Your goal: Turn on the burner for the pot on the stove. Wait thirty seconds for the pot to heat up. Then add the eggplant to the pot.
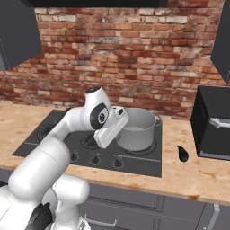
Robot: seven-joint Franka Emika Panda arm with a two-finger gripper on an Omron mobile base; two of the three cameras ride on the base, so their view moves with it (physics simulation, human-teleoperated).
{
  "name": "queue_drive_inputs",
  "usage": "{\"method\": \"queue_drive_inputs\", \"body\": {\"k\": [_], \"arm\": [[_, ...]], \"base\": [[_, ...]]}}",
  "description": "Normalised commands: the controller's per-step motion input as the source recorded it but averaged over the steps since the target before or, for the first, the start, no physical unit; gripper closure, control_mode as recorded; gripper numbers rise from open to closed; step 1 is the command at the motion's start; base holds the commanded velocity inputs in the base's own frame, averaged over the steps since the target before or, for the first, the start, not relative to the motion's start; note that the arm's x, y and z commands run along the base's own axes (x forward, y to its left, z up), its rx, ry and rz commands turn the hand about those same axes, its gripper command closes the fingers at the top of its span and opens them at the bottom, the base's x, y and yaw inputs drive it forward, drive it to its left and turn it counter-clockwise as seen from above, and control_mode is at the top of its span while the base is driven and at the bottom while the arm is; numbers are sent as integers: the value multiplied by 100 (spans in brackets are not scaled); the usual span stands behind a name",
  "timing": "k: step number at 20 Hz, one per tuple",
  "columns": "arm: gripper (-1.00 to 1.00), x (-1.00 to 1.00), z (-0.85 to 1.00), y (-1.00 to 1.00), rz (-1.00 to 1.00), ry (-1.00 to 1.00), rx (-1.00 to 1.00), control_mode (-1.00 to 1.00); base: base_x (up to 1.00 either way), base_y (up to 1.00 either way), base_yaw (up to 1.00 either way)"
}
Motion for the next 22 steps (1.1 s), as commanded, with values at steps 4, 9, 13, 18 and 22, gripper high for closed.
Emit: {"method": "queue_drive_inputs", "body": {"k": [4, 9, 13, 18, 22], "arm": [[100, 0, 0, 0, 0, 0, 0, -100], [100, 0, 0, 0, 0, 0, 0, -100], [100, 0, 0, 0, 0, 0, 0, -100], [100, 0, 0, 0, 0, 0, 0, -100], [100, 0, 0, 0, 0, 0, 0, -100]], "base": [[0, 0, 0], [0, 0, 0], [0, 0, 0], [0, 0, 0], [0, 0, 0]]}}
